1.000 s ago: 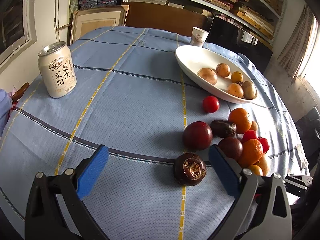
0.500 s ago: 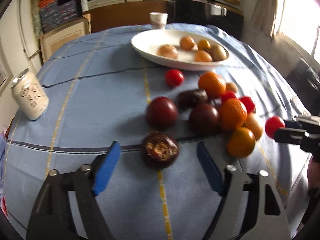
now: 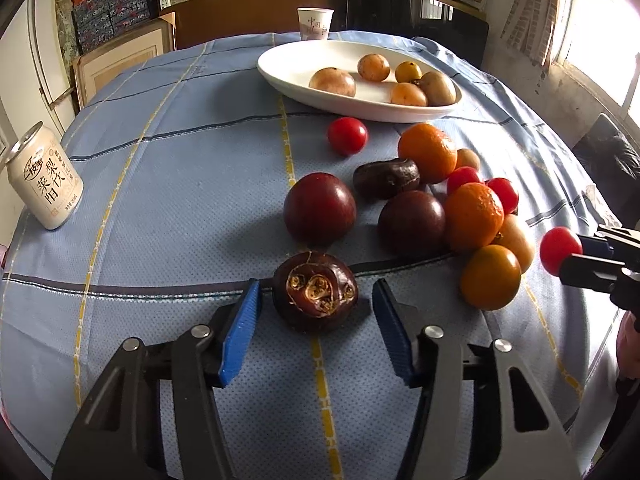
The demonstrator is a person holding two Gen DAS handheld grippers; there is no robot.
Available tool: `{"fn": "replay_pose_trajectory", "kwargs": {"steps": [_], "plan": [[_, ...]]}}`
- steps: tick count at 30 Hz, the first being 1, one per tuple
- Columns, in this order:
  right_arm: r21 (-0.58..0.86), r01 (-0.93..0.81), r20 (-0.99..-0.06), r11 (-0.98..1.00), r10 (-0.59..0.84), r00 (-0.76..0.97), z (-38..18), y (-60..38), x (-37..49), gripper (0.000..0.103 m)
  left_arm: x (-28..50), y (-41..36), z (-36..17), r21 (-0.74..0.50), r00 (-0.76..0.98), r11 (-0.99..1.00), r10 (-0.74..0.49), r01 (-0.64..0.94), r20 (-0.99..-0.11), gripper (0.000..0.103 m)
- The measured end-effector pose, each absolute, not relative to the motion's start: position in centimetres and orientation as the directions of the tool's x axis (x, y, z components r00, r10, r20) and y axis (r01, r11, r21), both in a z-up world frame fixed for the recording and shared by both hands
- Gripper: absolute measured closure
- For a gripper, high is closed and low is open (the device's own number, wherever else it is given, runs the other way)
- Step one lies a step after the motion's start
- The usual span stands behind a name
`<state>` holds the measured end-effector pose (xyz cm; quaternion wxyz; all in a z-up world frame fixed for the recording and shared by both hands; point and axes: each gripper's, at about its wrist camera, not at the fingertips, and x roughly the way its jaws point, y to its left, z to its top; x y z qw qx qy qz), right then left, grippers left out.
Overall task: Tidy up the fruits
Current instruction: 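Grasp a red tomato with the right tool while the left tool grasps a dark brown fruit, then carry both fruits over the white plate and open both tools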
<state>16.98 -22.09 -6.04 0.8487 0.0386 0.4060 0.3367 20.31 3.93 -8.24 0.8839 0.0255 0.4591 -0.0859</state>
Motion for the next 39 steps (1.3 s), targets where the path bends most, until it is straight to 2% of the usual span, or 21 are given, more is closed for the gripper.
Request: {"fn": "replay_pose_trajectory", "kwargs": {"steps": [4, 6, 16, 23, 30, 36, 39], "plan": [[0.337, -0.54, -0.663, 0.771, 0.602, 0.445, -6.1, -22.2, 16.9, 0.073, 20.4, 3.9, -8.2, -0.029, 0.568, 0.985, -0.122, 0.171, -0.814, 0.053], [0.337, -0.536, -0.662, 0.774, 0.599, 0.45, -6.1, -22.2, 17.0, 0.073, 20.4, 4.1, -8.2, -0.037, 0.569, 0.985, -0.128, 0.168, -0.813, 0.061], [0.366, -0.482, -0.649, 0.796, 0.59, 0.48, -6.6, -23.7, 18.4, 0.073, 20.1, 4.3, -7.8, -0.049, 0.58, 0.985, -0.137, 0.165, -0.803, 0.061], [0.358, -0.462, -0.614, 0.812, 0.577, 0.539, -5.5, -24.0, 19.4, 0.073, 20.2, 4.8, -6.0, -0.115, 0.615, 0.976, -0.205, 0.183, -0.761, 0.061], [0.329, -0.401, -0.574, 0.855, 0.518, 0.634, -3.0, -22.0, 26.1, 0.073, 26.5, 4.1, -1.2, -0.166, 0.647, 0.964, -0.264, 0.209, -0.715, 0.061], [0.388, -0.357, -0.581, 0.85, 0.526, 0.621, -4.2, -20.8, 31.4, 0.073, 34.5, 2.7, -0.1, -0.12, 0.646, 0.979, -0.198, 0.163, -0.737, 0.061], [0.358, -0.365, -0.589, 0.859, 0.511, 0.626, -4.3, -20.3, 32.5, 0.071, 38.3, 2.0, -0.7, -0.09, 0.623, 0.986, -0.158, 0.139, -0.766, 0.061]]}}
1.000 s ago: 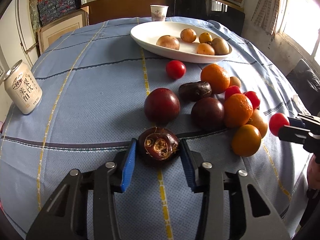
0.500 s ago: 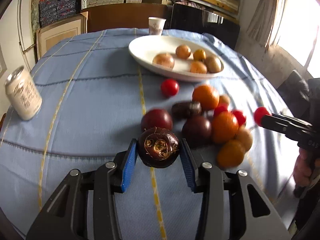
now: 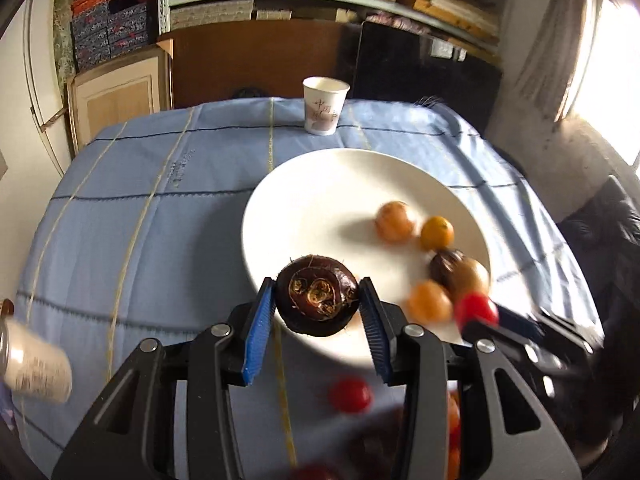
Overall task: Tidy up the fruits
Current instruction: 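Carry both fruits over the white plate and open both tools, then move both open tools back to the fruit pile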
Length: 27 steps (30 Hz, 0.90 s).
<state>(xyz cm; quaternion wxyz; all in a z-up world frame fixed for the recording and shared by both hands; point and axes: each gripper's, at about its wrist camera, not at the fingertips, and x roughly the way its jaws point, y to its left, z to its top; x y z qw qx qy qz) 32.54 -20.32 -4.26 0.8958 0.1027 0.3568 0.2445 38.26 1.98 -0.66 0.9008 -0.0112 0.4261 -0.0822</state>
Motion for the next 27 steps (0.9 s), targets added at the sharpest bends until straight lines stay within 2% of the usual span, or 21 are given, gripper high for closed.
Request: {"fn": "replay_pose_trajectory", "kwargs": {"steps": [4, 5, 7, 9, 11, 14, 15, 19, 21, 23, 27], "plan": [[0.359, -0.393, -0.589, 0.847, 0.532, 0.609, -4.6, -20.2, 32.7, 0.069, 41.3, 0.4, -2.1, -0.035, 0.596, 0.99, -0.112, 0.139, -0.795, 0.061], [0.353, -0.398, -0.59, 0.847, 0.532, 0.608, -4.6, -20.1, 32.6, 0.064, 41.6, 0.1, -2.3, -0.016, 0.59, 0.991, -0.092, 0.132, -0.802, 0.06], [0.348, -0.408, -0.585, 0.844, 0.536, 0.609, -4.3, -20.3, 32.3, 0.054, 41.1, 0.0, -1.8, -0.01, 0.61, 0.993, -0.082, 0.12, -0.788, 0.045], [0.353, -0.414, -0.567, 0.839, 0.544, 0.618, -3.6, -20.9, 31.6, 0.052, 39.0, 0.1, -0.4, -0.007, 0.662, 0.995, -0.072, 0.1, -0.746, 0.016], [0.373, -0.424, -0.551, 0.826, 0.564, 0.615, -2.9, -21.6, 30.8, 0.052, 36.0, 0.4, 0.7, 0.009, 0.707, 0.996, -0.06, 0.093, -0.705, 0.01], [0.379, -0.435, -0.548, 0.817, 0.577, 0.606, -2.4, -22.0, 29.5, 0.052, 31.4, 1.2, 1.3, 0.015, 0.746, 0.995, -0.065, 0.1, -0.663, 0.008], [0.37, -0.437, -0.553, 0.82, 0.572, 0.606, -2.3, -22.0, 29.1, 0.052, 29.7, 1.7, 1.3, 0.004, 0.761, 0.995, -0.073, 0.099, -0.645, 0.005], [0.327, -0.45, -0.57, 0.831, 0.553, 0.608, -2.7, -21.9, 27.5, 0.052, 25.6, 3.6, -0.6, -0.059, 0.788, 0.995, -0.101, 0.082, -0.607, 0.005], [0.313, -0.446, -0.589, 0.838, 0.54, 0.601, -3.4, -21.9, 26.8, 0.052, 25.4, 3.9, -2.1, -0.042, 0.754, 0.998, -0.065, 0.049, -0.654, 0.005], [0.29, -0.466, -0.618, 0.836, 0.535, 0.576, -4.0, -21.8, 25.9, 0.052, 25.3, 4.1, -2.6, -0.083, 0.732, 0.994, -0.106, 0.067, -0.673, 0.005], [0.159, -0.626, -0.688, 0.764, 0.54, 0.484, -4.5, -20.8, 22.8, 0.052, 25.0, 4.7, -2.6, -0.135, 0.718, 0.99, -0.129, 0.049, -0.684, 0.005]]}}
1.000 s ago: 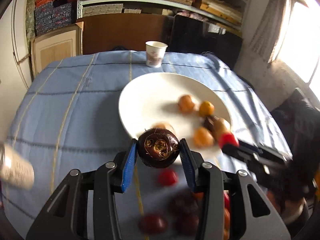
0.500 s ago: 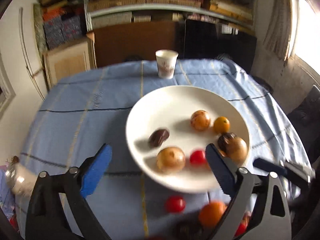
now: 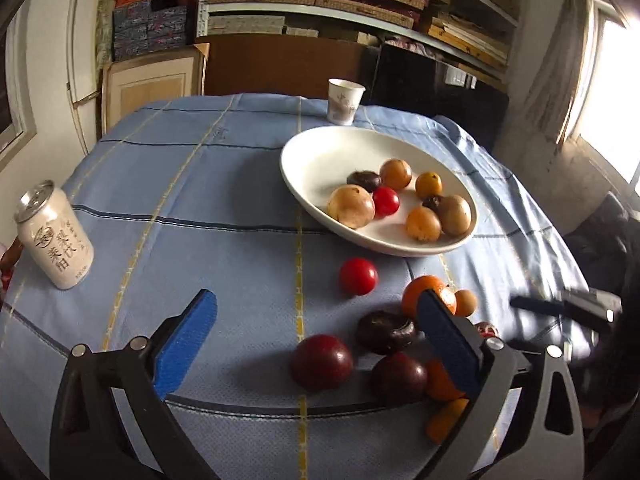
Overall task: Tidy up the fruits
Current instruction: 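Move both open tools back to the fruit pile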
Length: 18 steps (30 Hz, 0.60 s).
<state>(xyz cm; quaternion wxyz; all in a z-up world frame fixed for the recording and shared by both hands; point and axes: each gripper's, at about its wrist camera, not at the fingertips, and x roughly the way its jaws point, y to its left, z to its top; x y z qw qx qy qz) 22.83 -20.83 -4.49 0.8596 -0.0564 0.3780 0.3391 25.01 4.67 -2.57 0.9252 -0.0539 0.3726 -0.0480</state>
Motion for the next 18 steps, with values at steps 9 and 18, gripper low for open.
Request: {"fn": "replay_pose_trajectory", "kwargs": {"steps": [9, 18], "plan": [[0.037, -0.747, -0.76, 0.664, 0.505, 0.41, -6.2, -20.1, 18.8, 0.052, 24.4, 5.3, -2.4, -0.105, 0.725, 0.994, -0.074, 0.002, -0.684, 0.005], [0.043, -0.745, -0.778, 0.666, 0.49, 0.393, -6.9, -19.6, 18.7, 0.052, 23.9, 5.6, -2.7, -0.13, 0.716, 0.991, -0.099, 0.012, -0.691, 0.005]]}}
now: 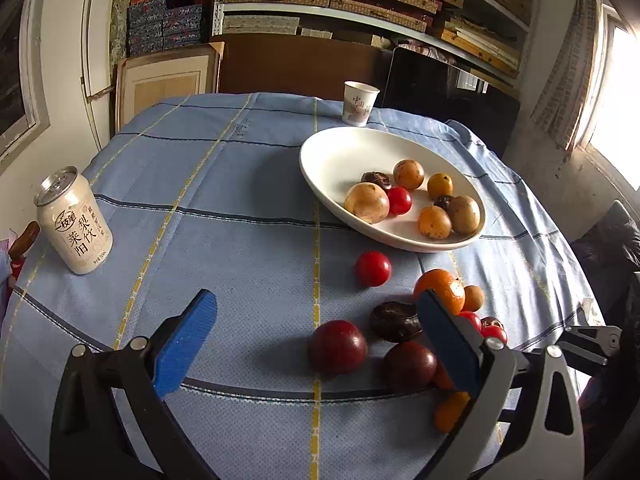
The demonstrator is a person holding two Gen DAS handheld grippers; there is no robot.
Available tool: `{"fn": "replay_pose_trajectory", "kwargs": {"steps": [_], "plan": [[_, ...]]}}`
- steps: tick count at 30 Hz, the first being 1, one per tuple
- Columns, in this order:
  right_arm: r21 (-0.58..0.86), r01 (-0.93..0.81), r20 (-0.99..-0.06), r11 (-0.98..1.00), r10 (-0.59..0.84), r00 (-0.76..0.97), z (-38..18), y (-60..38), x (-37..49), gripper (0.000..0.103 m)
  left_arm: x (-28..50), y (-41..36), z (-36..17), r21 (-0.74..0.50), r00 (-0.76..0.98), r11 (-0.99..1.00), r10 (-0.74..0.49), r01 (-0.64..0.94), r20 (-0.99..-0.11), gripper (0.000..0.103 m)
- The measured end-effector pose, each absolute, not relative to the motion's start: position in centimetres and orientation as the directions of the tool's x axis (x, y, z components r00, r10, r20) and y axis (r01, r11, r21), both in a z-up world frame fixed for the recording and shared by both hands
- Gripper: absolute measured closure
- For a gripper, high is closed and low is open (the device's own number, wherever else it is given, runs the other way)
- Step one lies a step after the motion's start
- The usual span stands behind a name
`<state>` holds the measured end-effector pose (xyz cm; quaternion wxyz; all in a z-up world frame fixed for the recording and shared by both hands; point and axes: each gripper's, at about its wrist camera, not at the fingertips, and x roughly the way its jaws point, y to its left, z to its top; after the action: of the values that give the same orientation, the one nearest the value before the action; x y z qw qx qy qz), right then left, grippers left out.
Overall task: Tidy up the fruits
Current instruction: 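Move both open tools back to the fruit pile, then grasp a large pale tan fruit with the right tool while the left tool grasps an orange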
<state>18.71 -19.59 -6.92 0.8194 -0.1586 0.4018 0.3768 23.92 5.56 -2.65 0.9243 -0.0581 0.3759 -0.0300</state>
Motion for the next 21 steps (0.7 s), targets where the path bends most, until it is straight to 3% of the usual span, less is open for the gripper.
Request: {"fn": "replay_pose_trajectory", "kwargs": {"steps": [21], "plan": [[0.021, -0.725, -0.786, 0.688, 0.46, 0.414, -8.0, -18.5, 19.4, 0.051, 23.0, 5.0, -2.7, -0.103, 0.719, 0.994, -0.092, 0.029, -0.689, 0.005]]}}
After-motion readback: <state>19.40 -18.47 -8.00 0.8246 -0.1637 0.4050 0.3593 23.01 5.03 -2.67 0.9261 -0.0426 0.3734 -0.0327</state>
